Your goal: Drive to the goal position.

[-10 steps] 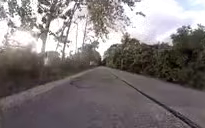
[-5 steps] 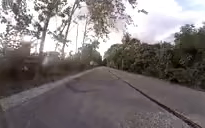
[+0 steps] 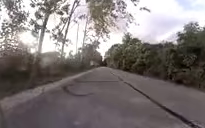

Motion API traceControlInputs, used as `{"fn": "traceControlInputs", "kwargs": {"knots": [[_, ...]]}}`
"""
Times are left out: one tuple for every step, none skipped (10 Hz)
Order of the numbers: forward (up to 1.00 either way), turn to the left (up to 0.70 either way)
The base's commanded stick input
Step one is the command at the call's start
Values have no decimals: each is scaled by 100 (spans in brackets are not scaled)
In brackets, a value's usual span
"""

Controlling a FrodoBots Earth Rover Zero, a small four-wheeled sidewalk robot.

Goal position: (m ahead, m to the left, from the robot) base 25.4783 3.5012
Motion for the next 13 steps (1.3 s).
{"fn": "traceControlInputs", "kwargs": {"knots": [[70,0],[70,0],[70,0],[70,0],[70,0],[70,0],[70,0],[70,0],[70,0],[70,0],[70,0],[70,0],[70,0]]}}
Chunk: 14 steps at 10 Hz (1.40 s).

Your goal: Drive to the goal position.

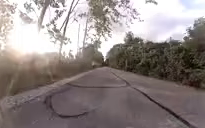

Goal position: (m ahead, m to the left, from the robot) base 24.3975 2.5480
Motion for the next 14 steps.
{"fn": "traceControlInputs", "kwargs": {"knots": [[70,0],[70,0],[70,0],[70,0],[70,0],[70,0],[70,-1],[70,-1],[70,-3],[70,-31],[70,0],[70,0],[70,0],[70,0]]}}
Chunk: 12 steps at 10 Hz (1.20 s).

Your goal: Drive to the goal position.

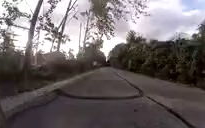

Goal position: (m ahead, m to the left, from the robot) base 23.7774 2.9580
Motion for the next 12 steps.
{"fn": "traceControlInputs", "kwargs": {"knots": [[70,0],[70,0],[70,0],[70,0],[70,0],[70,0],[70,0],[70,0],[70,0],[70,0],[70,0],[70,0]]}}
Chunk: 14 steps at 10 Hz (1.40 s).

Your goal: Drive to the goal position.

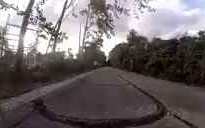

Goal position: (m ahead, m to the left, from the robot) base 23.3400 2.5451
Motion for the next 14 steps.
{"fn": "traceControlInputs", "kwargs": {"knots": [[70,0],[70,0],[70,0],[70,0],[70,0],[70,0],[70,0],[70,0],[70,0],[70,0],[70,-7],[70,-21],[70,-23],[70,0]]}}
